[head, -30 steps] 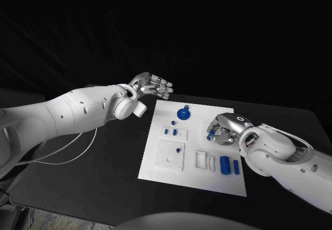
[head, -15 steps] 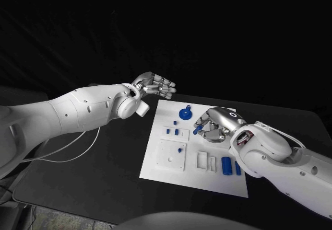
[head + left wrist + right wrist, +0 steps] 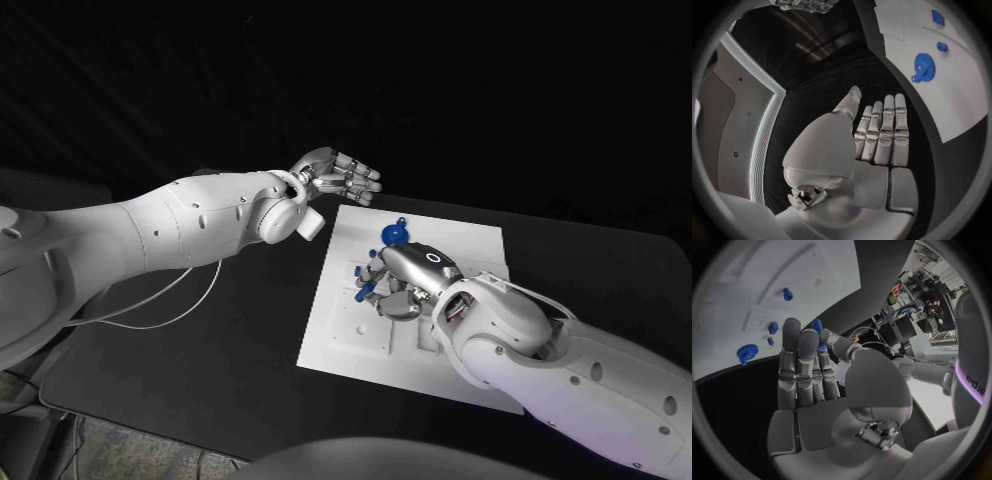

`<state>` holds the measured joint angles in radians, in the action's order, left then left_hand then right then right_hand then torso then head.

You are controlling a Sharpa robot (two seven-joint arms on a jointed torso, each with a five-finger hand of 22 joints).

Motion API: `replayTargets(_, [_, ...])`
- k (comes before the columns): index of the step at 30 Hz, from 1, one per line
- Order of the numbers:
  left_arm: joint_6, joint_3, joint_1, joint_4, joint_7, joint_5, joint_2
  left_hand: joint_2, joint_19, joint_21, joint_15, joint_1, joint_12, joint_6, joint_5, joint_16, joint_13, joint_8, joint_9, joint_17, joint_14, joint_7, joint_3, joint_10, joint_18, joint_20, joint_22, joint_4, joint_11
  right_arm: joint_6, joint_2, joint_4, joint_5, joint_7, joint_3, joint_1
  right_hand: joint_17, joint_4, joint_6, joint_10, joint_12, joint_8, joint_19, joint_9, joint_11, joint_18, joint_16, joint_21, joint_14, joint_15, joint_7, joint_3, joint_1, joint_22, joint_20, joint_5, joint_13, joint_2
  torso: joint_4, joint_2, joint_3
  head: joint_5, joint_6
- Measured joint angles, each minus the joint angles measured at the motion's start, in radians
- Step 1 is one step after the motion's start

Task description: Assemble the parts on the task board

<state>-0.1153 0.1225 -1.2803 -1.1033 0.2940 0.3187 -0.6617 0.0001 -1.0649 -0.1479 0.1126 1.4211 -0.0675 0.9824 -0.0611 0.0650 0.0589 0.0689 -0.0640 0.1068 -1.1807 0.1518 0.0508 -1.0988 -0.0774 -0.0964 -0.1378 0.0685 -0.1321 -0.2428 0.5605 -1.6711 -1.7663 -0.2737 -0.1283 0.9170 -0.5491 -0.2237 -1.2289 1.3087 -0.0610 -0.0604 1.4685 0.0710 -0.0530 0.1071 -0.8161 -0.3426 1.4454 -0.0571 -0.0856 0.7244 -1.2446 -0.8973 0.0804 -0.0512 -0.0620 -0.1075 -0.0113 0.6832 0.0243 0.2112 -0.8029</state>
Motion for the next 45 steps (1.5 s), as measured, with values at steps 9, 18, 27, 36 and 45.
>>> replayTargets(9, [0.006,0.0,0.0,0.001,-0.004,0.0,0.008,0.0,0.0,0.0,0.004,0.0,0.0,0.0,0.0,0.0,0.0,0.0,0.0,0.0,0.004,0.0,0.0,0.004,0.0,0.0,0.002,0.0,-0.004,0.005,-0.02,0.012,-0.009,0.009,0.046,0.012,0.0,-0.004,0.0,0.0,0.0,0.001,0.0,0.001,0.0,0.0,0.0,0.004,0.0,0.0,0.0,-0.004,0.003,-0.002,0.0,0.001,0.0,0.004,0.0005,0.0,0.0001,0.013,-0.003])
replayTargets(18, [0.009,0.0,0.0,0.001,-0.007,-0.001,0.005,0.0,0.0,0.0,0.004,0.0,0.0,0.0,0.0,0.0,0.0,0.0,0.0,0.0,0.004,0.0,0.0,0.004,0.0,0.0,0.003,0.0,-0.004,0.021,-0.02,0.012,-0.015,0.014,0.069,0.013,0.0,-0.004,0.0,0.0,0.002,0.002,0.0,0.001,0.0,-0.001,0.0,0.004,0.0,0.0,0.0,-0.004,0.002,-0.003,0.0,-0.003,0.0,0.005,0.0021,0.0,-0.0018,0.018,-0.01])
replayTargets(27, [0.01,0.0,0.0,0.001,-0.008,-0.001,0.002,0.0,0.0,0.0,0.004,0.0,0.0,0.0,0.0,0.0,0.0,0.0,0.0,0.0,0.003,0.0,0.0,0.004,0.0,0.0,0.003,0.0,-0.004,0.061,-0.007,0.015,-0.033,0.009,0.076,0.014,0.0,-0.008,-0.005,0.0,0.0,0.0,0.0,0.001,0.0,-0.001,0.0,0.009,0.0,0.0,0.0,-0.008,0.001,-0.006,0.0,-0.003,0.0,0.007,0.0033,0.0,-0.0018,0.021,-0.014])
replayTargets(36, [0.01,0.0,0.0,0.001,-0.009,-0.001,0.001,0.0,0.0,0.0,0.003,0.0,0.0,0.0,0.0,0.0,0.0,0.0,0.0,0.0,0.003,0.0,0.0,0.004,0.0,0.0,0.003,0.0,-0.004,0.085,-0.014,0.027,-0.044,0.002,0.081,0.013,0.0,-0.008,-0.005,0.0,0.0,0.0,-0.004,0.001,0.0,-0.007,0.0,0.014,0.0,0.0,0.0,-0.008,0.007,-0.008,0.003,-0.003,0.001,0.012,0.0024,0.0,-0.0013,0.02,-0.015])
replayTargets(45, [0.011,0.0,0.001,0.0,-0.009,-0.001,0.0,0.0,0.0,0.0,0.003,0.0,0.0,0.0,0.0,0.0,0.0,0.0,0.0,0.0,0.003,0.0,0.0,0.004,0.0,0.0,0.003,0.0,-0.004,0.092,-0.021,0.041,-0.052,-0.002,0.087,0.01,0.0,-0.008,-0.005,0.0,0.0,0.001,-0.004,0.001,0.001,-0.007,0.0,0.014,0.0,0.0,0.0,-0.009,0.007,-0.008,0.003,-0.003,0.0,0.012,0.0012,0.0,-0.0007,0.022,-0.019])
